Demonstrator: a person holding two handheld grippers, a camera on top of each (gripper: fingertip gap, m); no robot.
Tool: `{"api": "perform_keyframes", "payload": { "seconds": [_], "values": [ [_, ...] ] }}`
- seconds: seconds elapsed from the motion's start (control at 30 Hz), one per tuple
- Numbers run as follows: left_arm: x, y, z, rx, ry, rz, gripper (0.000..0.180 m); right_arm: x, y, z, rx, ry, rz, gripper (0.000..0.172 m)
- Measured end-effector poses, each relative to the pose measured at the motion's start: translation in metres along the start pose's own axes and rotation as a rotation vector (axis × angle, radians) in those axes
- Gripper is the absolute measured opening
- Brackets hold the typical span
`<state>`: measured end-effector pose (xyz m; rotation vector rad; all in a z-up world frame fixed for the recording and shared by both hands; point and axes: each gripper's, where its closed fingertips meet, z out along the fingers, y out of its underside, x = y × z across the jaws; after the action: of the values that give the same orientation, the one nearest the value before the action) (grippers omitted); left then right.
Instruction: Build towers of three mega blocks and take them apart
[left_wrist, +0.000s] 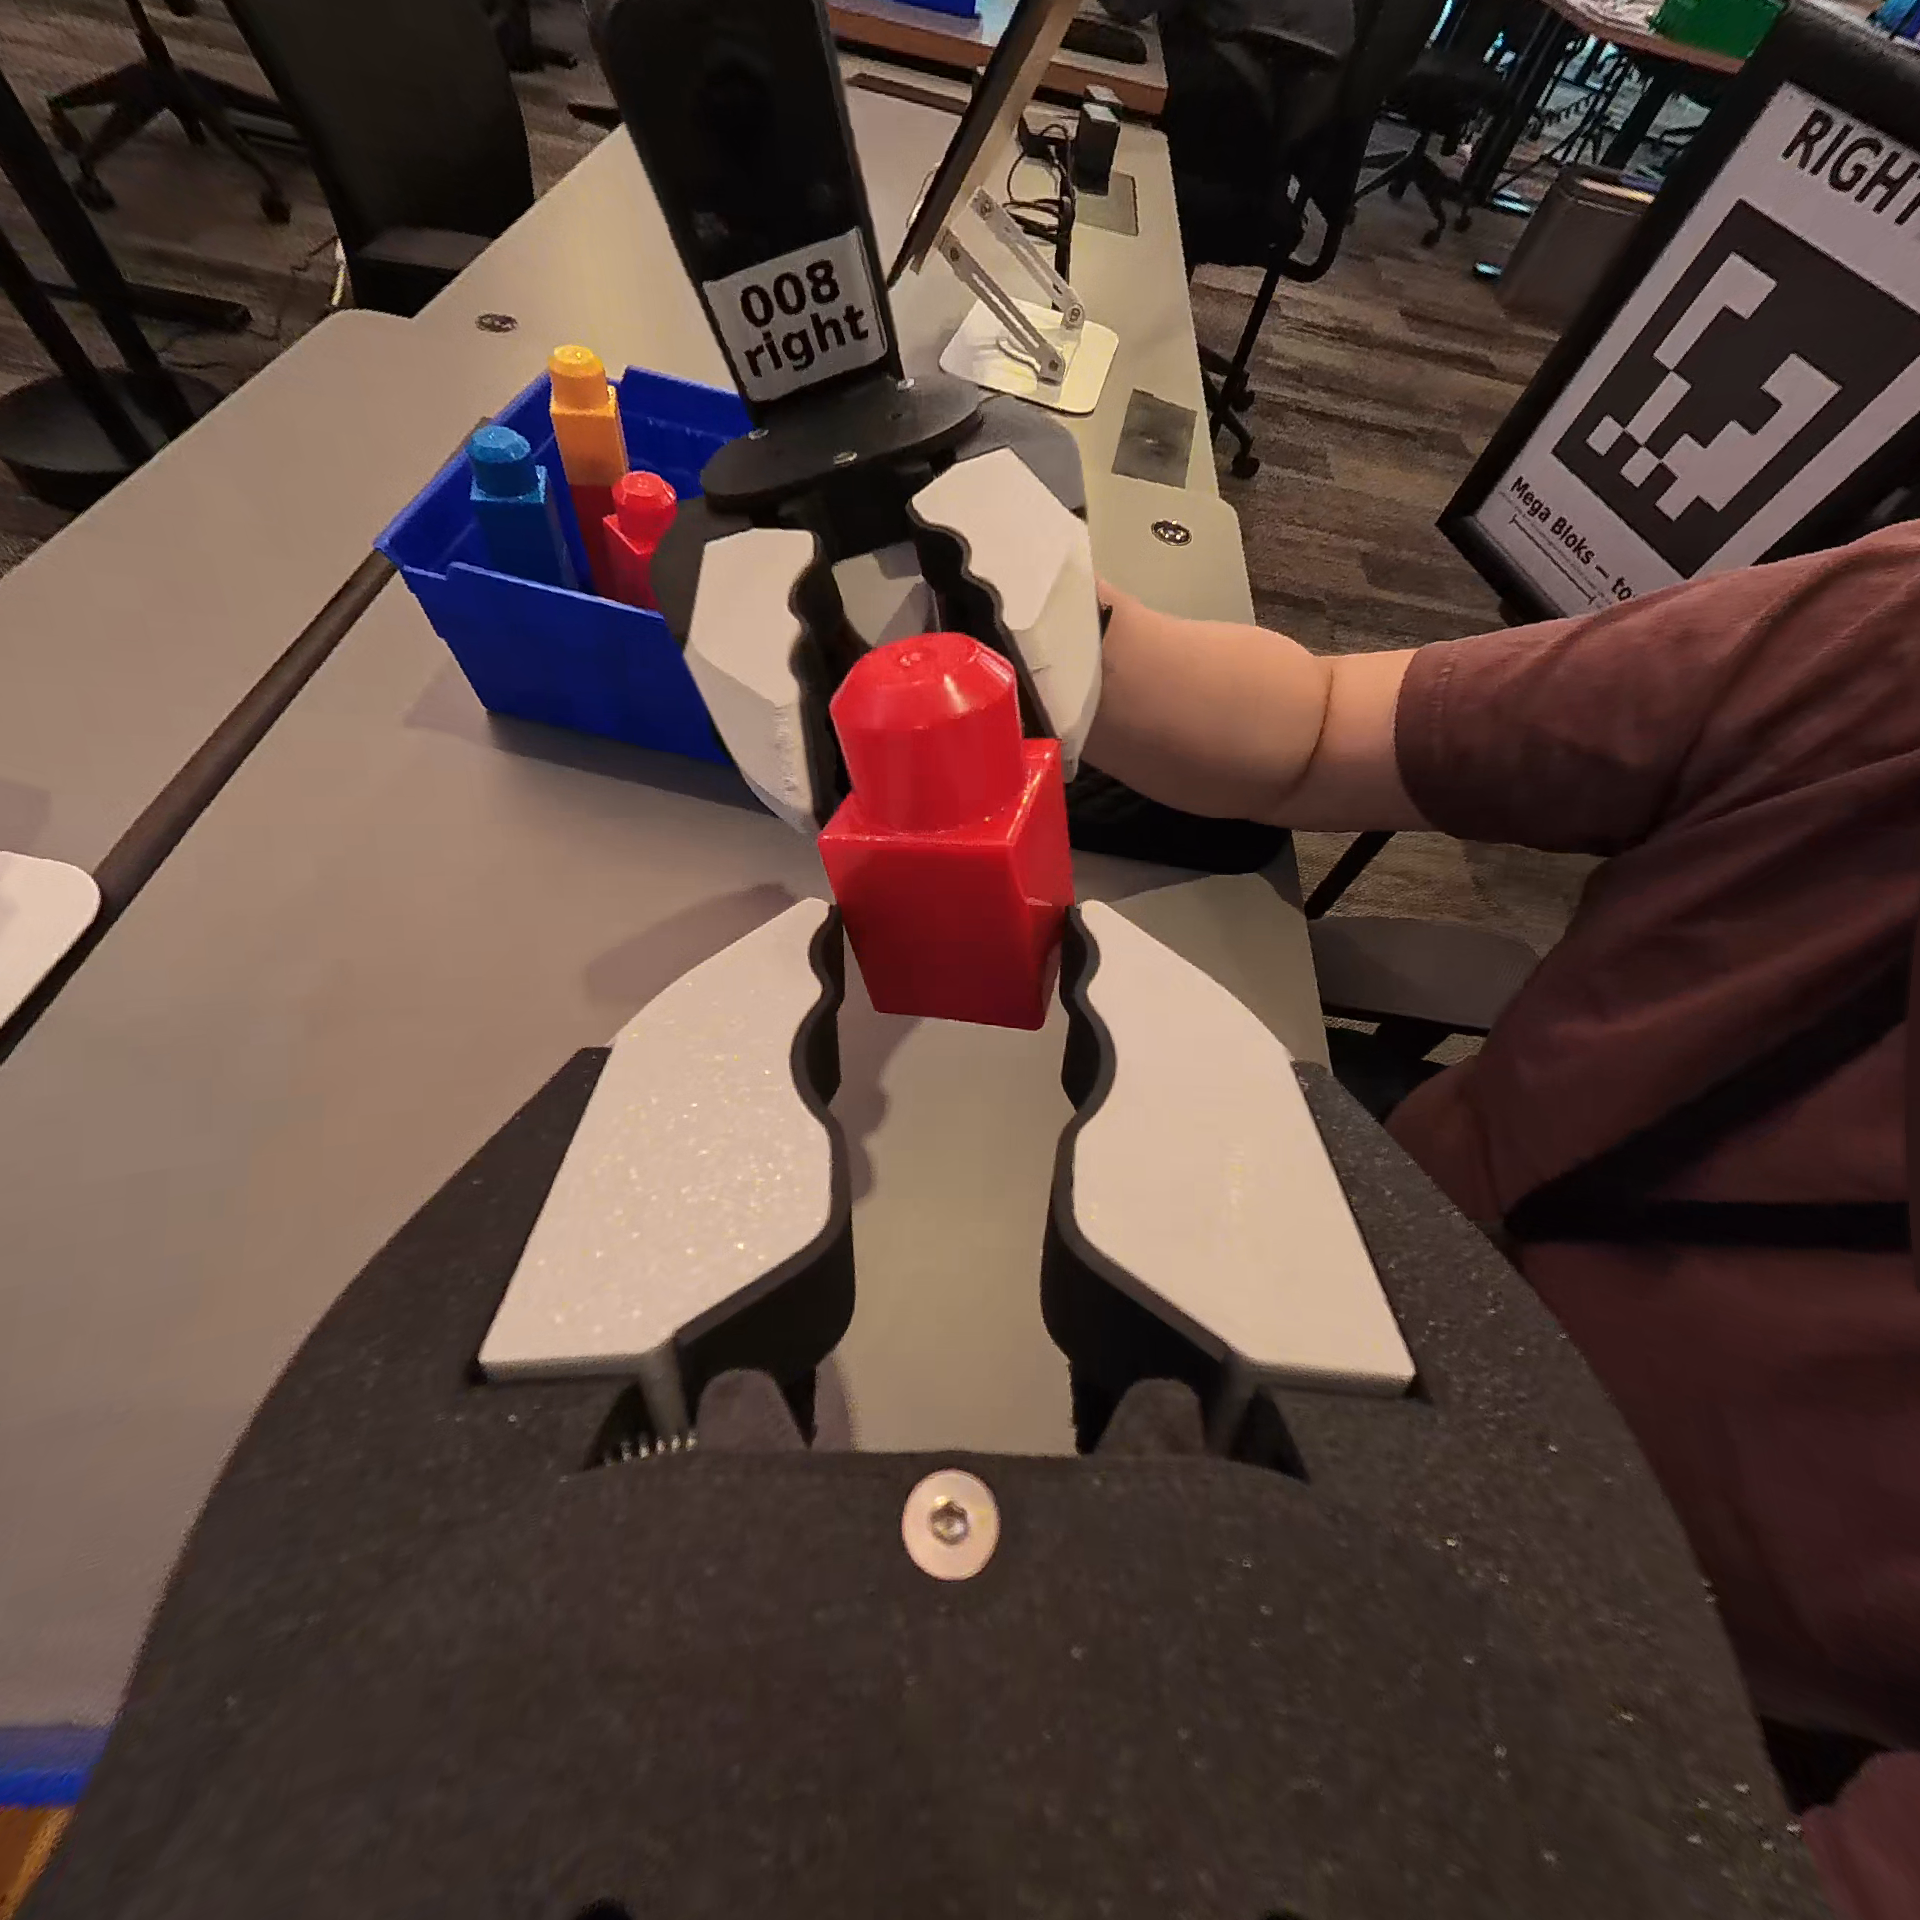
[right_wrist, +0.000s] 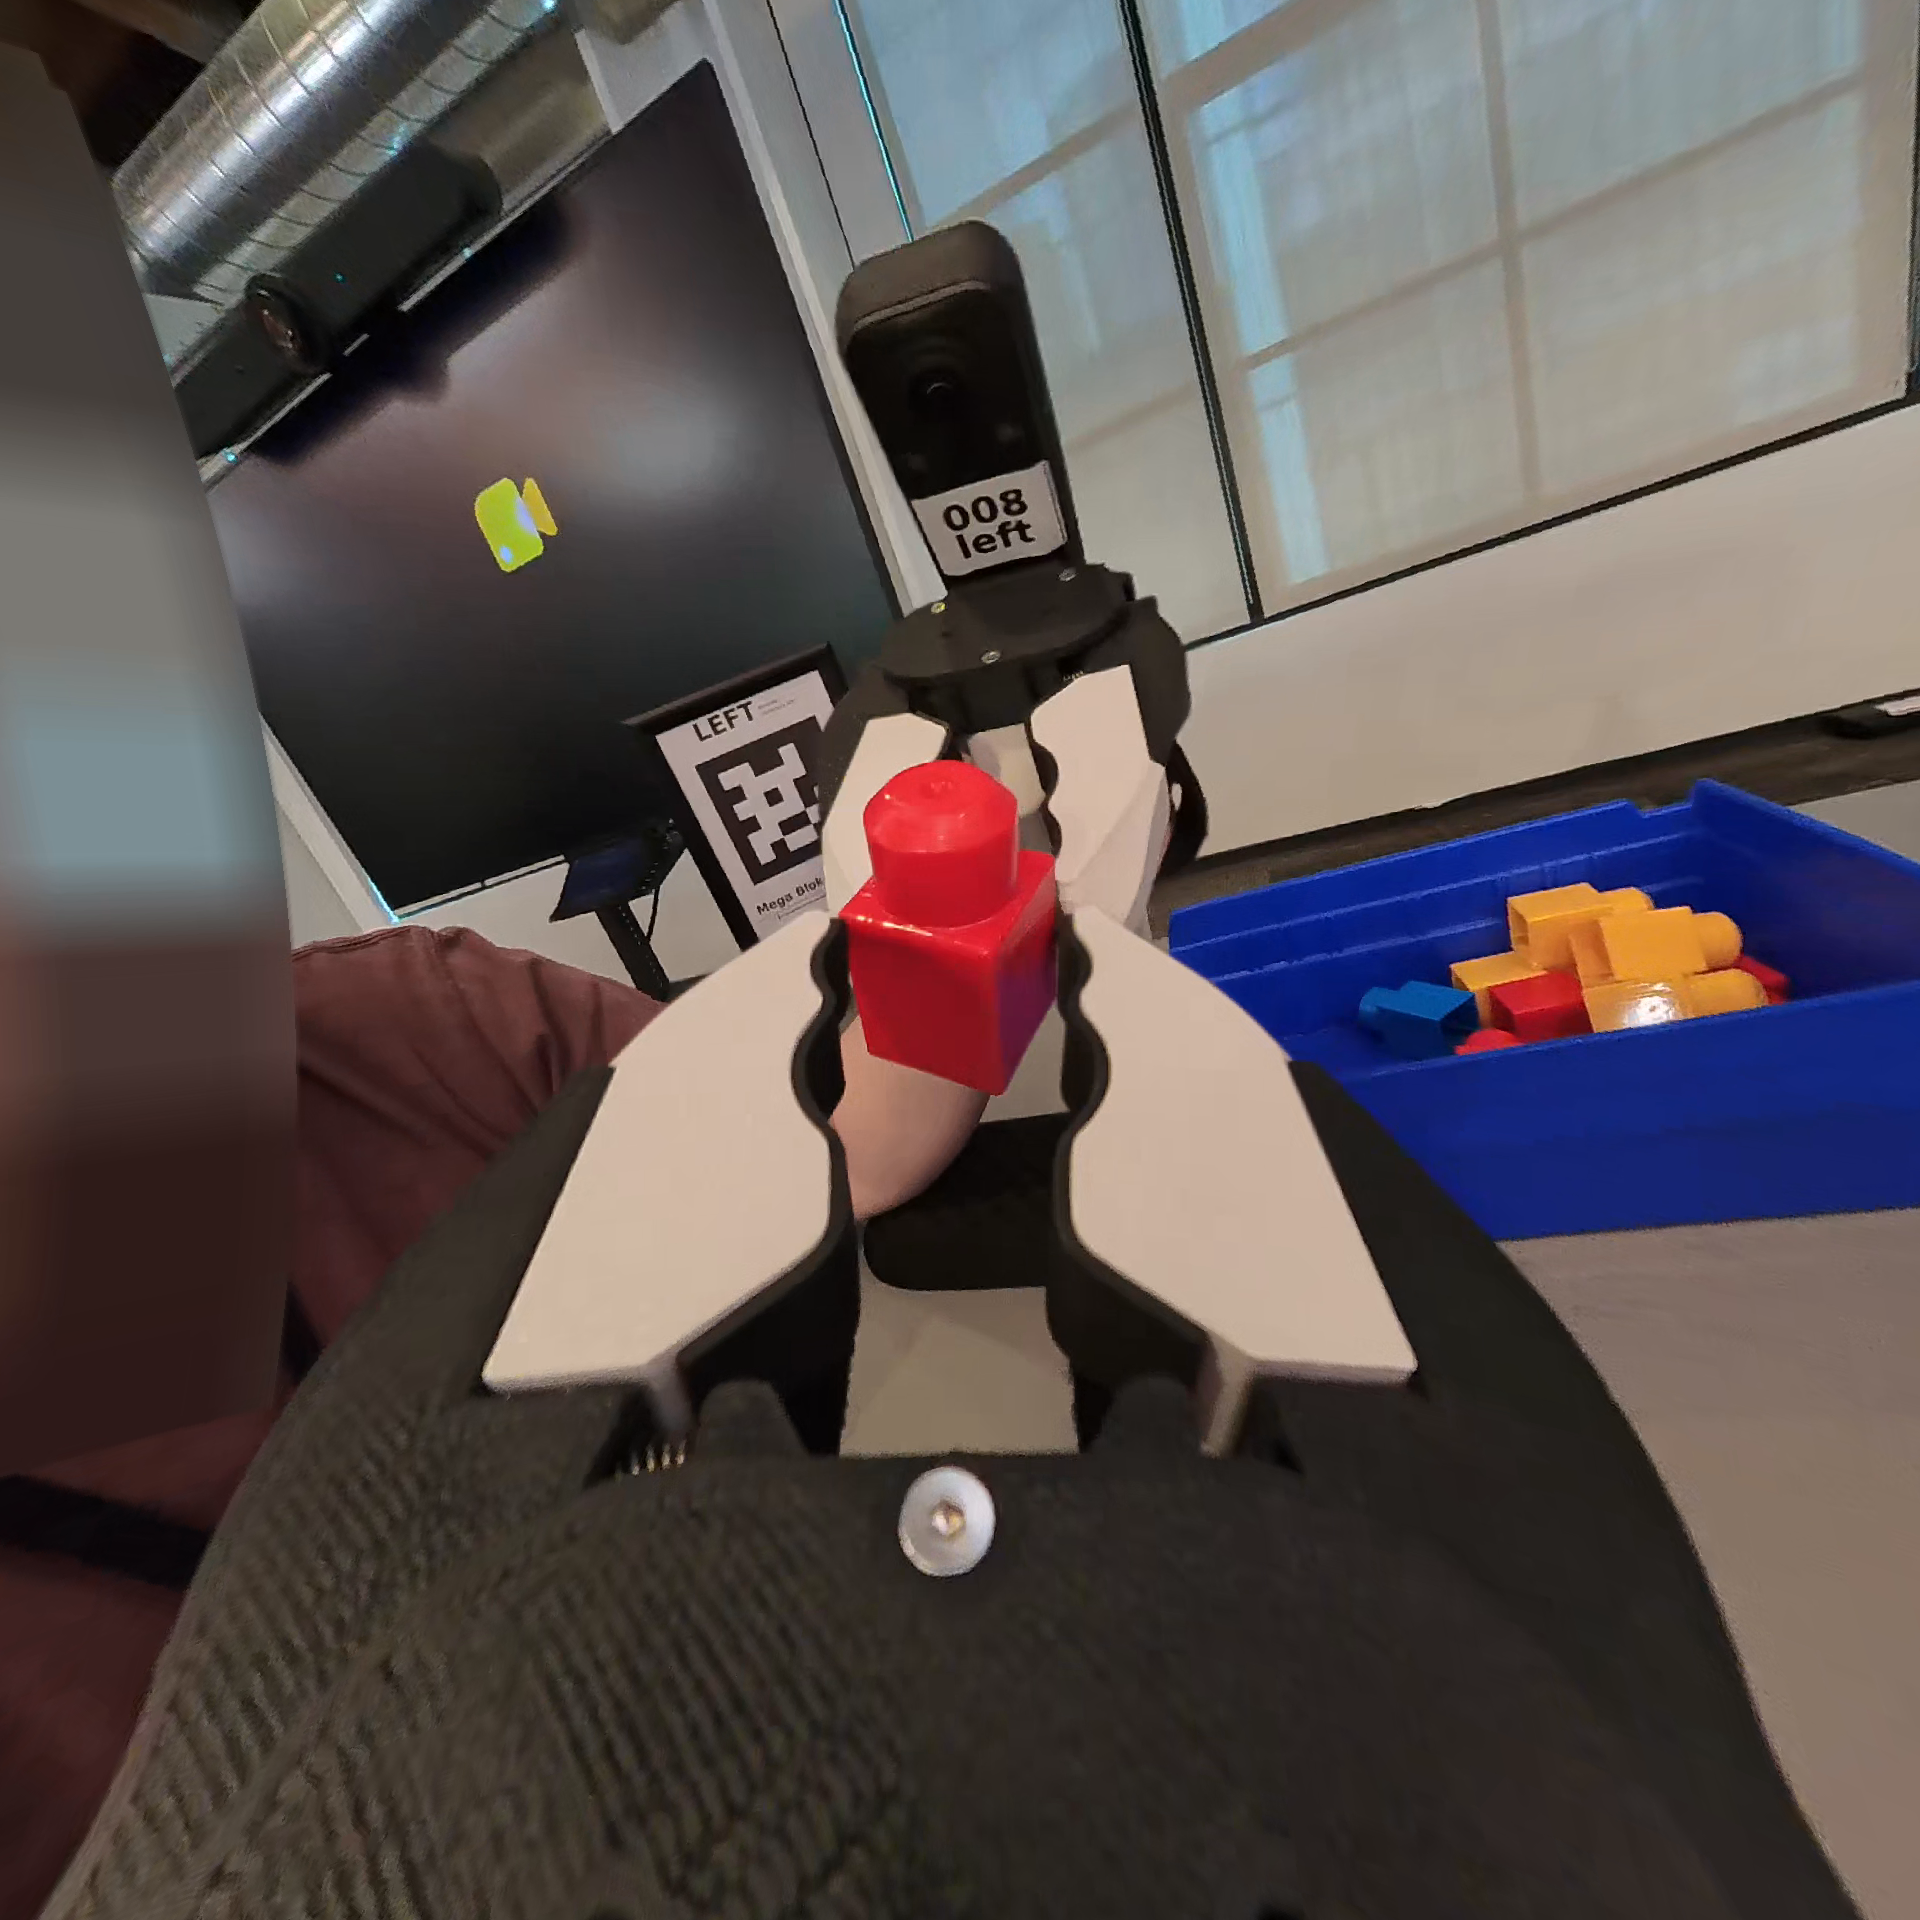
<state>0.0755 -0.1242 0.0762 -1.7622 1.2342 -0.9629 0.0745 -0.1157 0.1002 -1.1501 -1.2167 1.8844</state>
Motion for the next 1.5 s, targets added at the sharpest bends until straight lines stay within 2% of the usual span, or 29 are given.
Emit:
{"api": "perform_keyframes", "payload": {
  "seconds": [0.17, 0.3, 0.43, 0.53, 0.63, 0.8, 0.9, 0.97, 1.17, 1.27, 1.33, 1.43, 1.5],
  "values": [
    [-0.008, 0.009, 0.004, -0.047, -0.024, -0.027, 0.038, 0.01, 0.004, 0.001, -0.023, 0.068, 0.028, 0.051],
    [-0.01, 0.014, 0.009, -0.07, -0.024, -0.035, 0.036, 0.014, 0.017, -0.001, -0.119, 0.106, -0.009, 0.001],
    [-0.021, 0.026, 0.013, -0.135, -0.074, -0.032, 0.035, 0.024, 0.019, -0.005, -0.138, 0.151, -0.024, 0.002],
    [-0.028, 0.027, 0.008, -0.133, -0.102, -0.035, 0.035, 0.035, 0.014, -0.011, -0.102, 0.21, -0.063, 0.045],
    [-0.028, 0.015, -0.005, -0.061, -0.112, -0.043, 0.035, 0.039, 0.02, -0.012, -0.113, 0.19, -0.084, 0.05],
    [-0.015, -0.002, -0.018, 0.045, -0.059, -0.032, 0.035, 0.032, 0.029, 0.0, -0.106, 0.111, -0.095, 0.05],
    [-0.013, -0.002, -0.015, 0.038, -0.059, -0.017, 0.035, 0.022, 0.023, 0.002, -0.075, 0.08, -0.166, 0.029],
    [-0.012, -0.001, -0.012, 0.043, -0.036, -0.025, 0.035, 0.019, 0.019, -0.001, -0.073, 0.087, -0.204, 0.029],
    [-0.023, 0.025, 0.006, -0.12, -0.101, -0.014, 0.054, 0.03, 0.033, -0.008, -0.283, 0.231, -0.284, 0.029],
    [-0.024, 0.04, 0.018, -0.216, -0.106, -0.005, 0.053, 0.032, 0.039, -0.011, -0.377, 0.292, -0.312, 0.029],
    [-0.034, 0.05, 0.024, -0.28, -0.171, 0.016, 0.051, 0.033, 0.041, -0.012, -0.419, 0.322, -0.31, 0.029],
    [-0.04, 0.058, 0.032, -0.325, -0.208, 0.045, 0.039, 0.039, 0.044, -0.015, -0.457, 0.383, -0.279, 0.029],
    [-0.045, 0.061, 0.035, -0.35, -0.237, 0.062, 0.038, 0.043, 0.044, -0.016, -0.456, 0.411, -0.257, 0.029]
  ]
}}
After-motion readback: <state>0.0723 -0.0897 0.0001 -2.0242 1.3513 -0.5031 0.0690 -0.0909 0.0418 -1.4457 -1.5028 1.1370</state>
